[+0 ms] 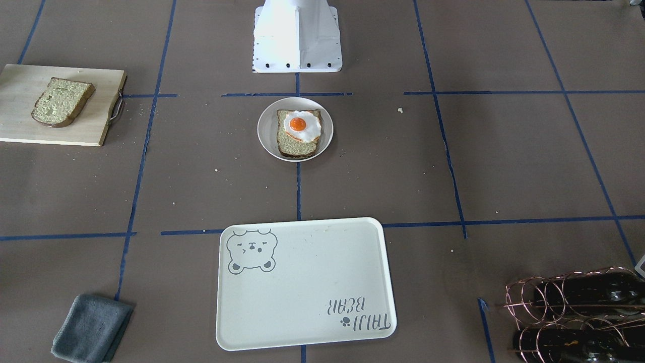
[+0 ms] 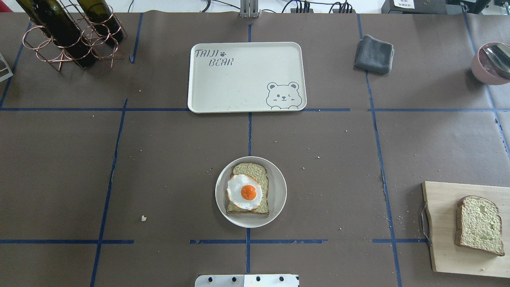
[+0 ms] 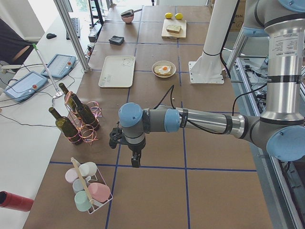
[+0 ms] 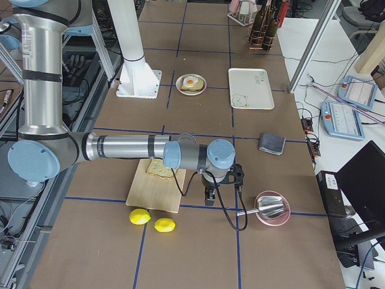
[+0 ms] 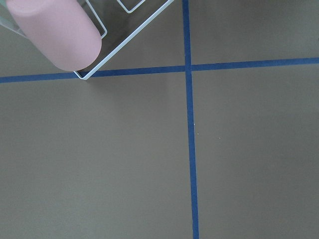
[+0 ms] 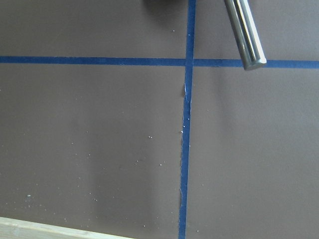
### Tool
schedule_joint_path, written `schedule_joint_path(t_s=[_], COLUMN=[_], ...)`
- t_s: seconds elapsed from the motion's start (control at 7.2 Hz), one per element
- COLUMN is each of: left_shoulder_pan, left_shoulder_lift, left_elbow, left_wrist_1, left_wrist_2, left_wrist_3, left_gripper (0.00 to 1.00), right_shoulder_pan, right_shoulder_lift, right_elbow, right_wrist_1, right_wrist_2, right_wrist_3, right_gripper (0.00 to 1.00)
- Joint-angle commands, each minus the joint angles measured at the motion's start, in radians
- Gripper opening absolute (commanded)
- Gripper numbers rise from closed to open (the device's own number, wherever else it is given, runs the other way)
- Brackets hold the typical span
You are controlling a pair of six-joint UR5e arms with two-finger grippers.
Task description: Make sandwich and place on tray
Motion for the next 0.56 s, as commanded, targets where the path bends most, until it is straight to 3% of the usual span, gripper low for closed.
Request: schedule_joint_path(t_s=[0.0,0.42], left_shoulder_pan=[0.0,0.001], left_shoulder_lift=[0.004,-0.086], left_elbow=[-0.003,-0.002], left_wrist_1=[0.0,-0.011], left_wrist_2=[-0.003,-0.005], left_wrist_3=[0.0,-0.001], left_gripper=[1.0,1.0], right_shoulder_pan=[0.0,0.0], right_shoulder_lift=[0.002,0.023], right_elbow=[0.008,0.045], right_wrist_1=[0.002,0.002], right_wrist_2=[0.003,0.006], right_wrist_3=[0.002,0.0], right_gripper=[1.0,1.0])
